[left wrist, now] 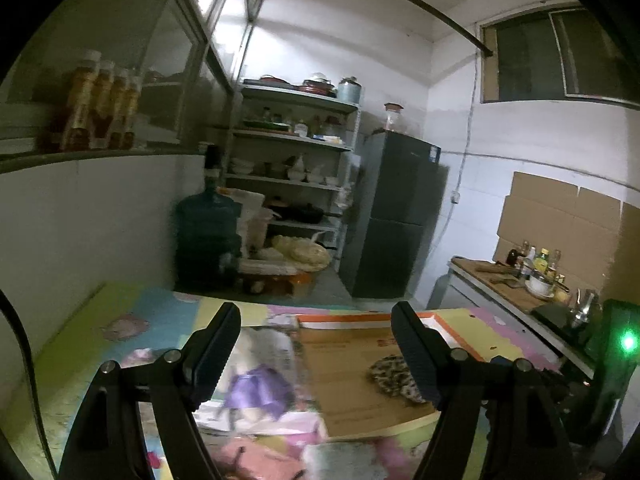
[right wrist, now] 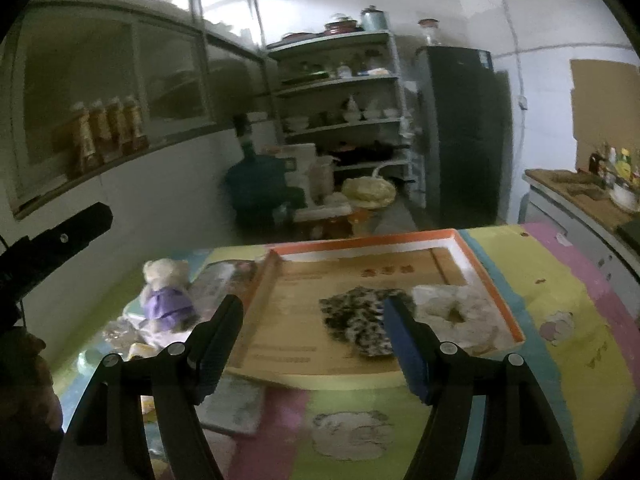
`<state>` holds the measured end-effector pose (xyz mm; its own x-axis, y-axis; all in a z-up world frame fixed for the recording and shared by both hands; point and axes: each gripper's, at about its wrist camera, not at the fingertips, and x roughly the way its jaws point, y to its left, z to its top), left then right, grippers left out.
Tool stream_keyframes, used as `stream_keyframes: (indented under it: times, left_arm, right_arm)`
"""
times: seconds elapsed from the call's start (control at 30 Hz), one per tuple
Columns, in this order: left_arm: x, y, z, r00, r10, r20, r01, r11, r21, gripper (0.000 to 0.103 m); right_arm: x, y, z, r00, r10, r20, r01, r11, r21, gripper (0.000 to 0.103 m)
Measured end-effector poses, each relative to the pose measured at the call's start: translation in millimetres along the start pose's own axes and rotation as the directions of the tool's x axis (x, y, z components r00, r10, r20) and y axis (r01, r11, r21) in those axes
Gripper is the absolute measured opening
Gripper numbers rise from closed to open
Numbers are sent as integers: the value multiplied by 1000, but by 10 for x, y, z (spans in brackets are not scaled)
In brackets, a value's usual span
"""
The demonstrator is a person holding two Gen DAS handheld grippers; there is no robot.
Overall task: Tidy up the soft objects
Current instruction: 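Move both tools back from the tray toward the pile, then grasp the green translucent pouch with the left tool while the right tool grasps the teddy bear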
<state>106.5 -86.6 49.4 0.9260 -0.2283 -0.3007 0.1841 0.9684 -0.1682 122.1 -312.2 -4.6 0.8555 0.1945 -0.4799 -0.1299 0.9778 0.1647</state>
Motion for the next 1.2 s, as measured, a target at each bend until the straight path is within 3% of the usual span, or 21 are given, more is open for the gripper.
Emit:
stream_keyframes:
  times: [0.77,0.97,1.2]
  left_arm:
    - [-639,1187,-434,991,136,-22,-136,991,7,77]
    - [-721,1424,-651,991,114,-65,-112,993,43,77]
    - [-644,1679,-920,987,38,-156,-32,999,36,77]
  right_arm:
    - [252,1025,-36,990,131,-51,-137,982,-133,78]
    - [351,1252,-38,986,153,-73,-163,973,-163,78]
    - [462,1454,-48,981,166,-98,-183,963,-196,78]
